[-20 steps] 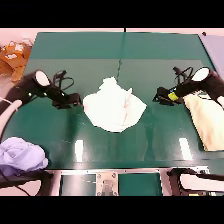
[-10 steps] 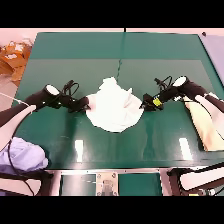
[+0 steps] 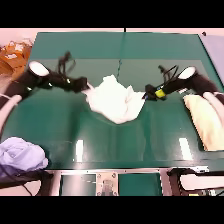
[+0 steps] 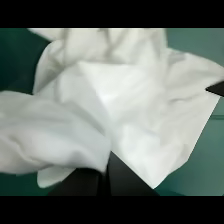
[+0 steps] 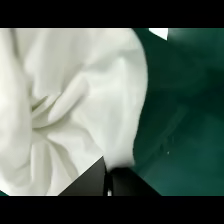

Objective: Fold the shirts.

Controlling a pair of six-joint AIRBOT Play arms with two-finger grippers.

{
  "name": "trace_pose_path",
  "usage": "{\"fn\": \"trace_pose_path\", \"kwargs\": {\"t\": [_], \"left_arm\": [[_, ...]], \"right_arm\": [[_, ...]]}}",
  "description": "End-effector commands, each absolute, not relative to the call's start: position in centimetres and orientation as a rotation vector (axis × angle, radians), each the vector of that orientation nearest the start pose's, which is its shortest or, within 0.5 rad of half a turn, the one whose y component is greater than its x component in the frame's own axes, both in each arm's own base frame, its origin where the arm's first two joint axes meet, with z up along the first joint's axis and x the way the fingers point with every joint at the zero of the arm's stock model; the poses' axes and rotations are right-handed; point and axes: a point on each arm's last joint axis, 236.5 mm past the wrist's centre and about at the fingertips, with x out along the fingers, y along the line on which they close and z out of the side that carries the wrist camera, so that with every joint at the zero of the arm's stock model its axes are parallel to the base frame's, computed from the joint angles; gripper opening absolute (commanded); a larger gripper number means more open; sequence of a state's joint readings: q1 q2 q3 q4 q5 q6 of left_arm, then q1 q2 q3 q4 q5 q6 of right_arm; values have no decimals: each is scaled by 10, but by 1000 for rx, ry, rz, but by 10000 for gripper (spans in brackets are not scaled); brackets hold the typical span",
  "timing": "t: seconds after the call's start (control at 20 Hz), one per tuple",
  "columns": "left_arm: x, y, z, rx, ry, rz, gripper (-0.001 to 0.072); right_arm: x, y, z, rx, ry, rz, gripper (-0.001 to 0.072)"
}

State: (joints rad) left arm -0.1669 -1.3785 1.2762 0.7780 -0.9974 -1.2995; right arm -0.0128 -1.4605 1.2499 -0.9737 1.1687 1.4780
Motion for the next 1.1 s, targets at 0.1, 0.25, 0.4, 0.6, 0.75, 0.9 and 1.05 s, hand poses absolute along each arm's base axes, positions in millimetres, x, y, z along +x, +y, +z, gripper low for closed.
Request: {"fn": "trace_pose_path", "kwargs": {"t": [0.1,0.25,0.4,0.6,0.75,0.9,1.05], "left_arm": [[386,-211,311,-269,544,-768,23],[332,-201,412,-198,295,-793,23],[271,-190,485,-144,93,-807,23],[234,-171,526,-63,-39,-752,23],[254,-156,524,-58,-30,-661,23],[298,-161,471,-67,165,-644,24],[355,-175,364,-89,514,-652,24]], "right_arm": [[400,107,249,410,740,444,10],[350,94,369,328,428,437,11],[295,82,452,271,168,394,12],[254,76,492,236,12,355,12],[259,74,482,231,46,348,12],[302,67,434,283,180,333,12],[363,71,341,366,408,355,13]]}}
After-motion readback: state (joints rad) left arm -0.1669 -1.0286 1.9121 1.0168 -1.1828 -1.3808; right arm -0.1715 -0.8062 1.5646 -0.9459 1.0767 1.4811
